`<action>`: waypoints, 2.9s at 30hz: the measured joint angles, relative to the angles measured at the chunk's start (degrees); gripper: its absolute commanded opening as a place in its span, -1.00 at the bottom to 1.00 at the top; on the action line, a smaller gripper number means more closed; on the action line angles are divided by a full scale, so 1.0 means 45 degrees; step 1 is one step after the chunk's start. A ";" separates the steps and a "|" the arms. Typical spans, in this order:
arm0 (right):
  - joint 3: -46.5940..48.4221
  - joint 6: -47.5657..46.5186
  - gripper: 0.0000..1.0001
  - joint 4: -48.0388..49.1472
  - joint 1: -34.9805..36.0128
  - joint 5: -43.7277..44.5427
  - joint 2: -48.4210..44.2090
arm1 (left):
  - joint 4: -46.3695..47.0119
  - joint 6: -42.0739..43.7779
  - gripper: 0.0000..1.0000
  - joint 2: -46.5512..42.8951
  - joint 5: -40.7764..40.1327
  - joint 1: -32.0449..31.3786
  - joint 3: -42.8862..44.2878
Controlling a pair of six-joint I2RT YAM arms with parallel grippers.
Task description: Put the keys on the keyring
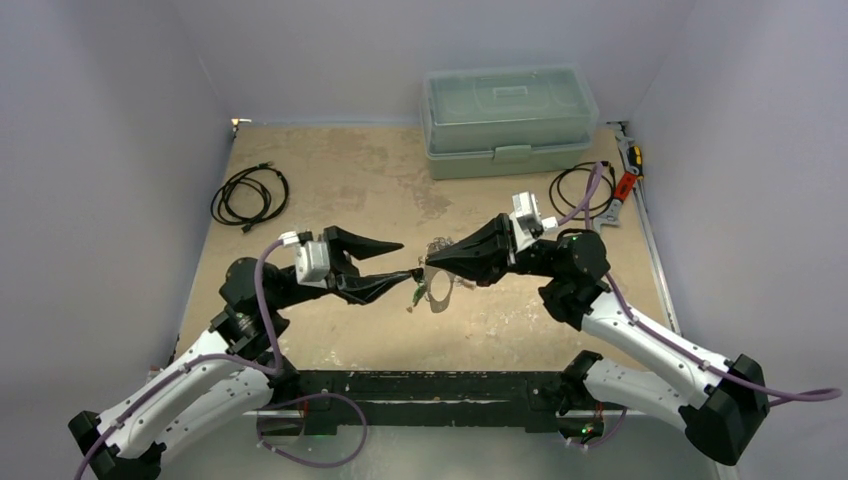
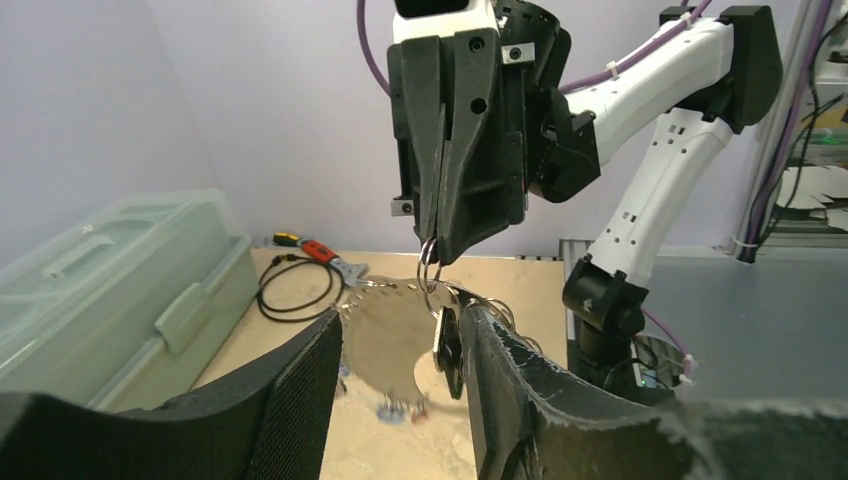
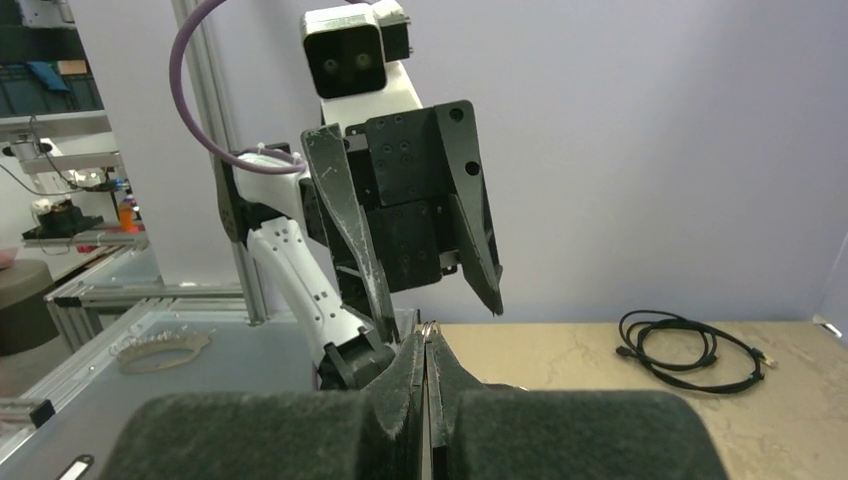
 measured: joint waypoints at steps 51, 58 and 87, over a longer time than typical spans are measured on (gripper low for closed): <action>0.0000 -0.0607 -1.00 -0.1073 0.0121 -0.0335 -0.0554 | 0.1132 -0.1486 -0.67 0.1817 0.1987 0.0010 0.0447; 0.0000 -0.0573 -1.00 -0.0811 0.0194 -0.0238 -0.0563 | 0.1112 -0.1501 -0.72 0.1885 0.2059 0.0010 0.0447; 0.0073 -0.0821 -1.00 -0.0879 0.0559 -0.0107 -0.0223 | 0.0797 -0.1481 -1.00 0.1787 0.2273 0.0010 0.0447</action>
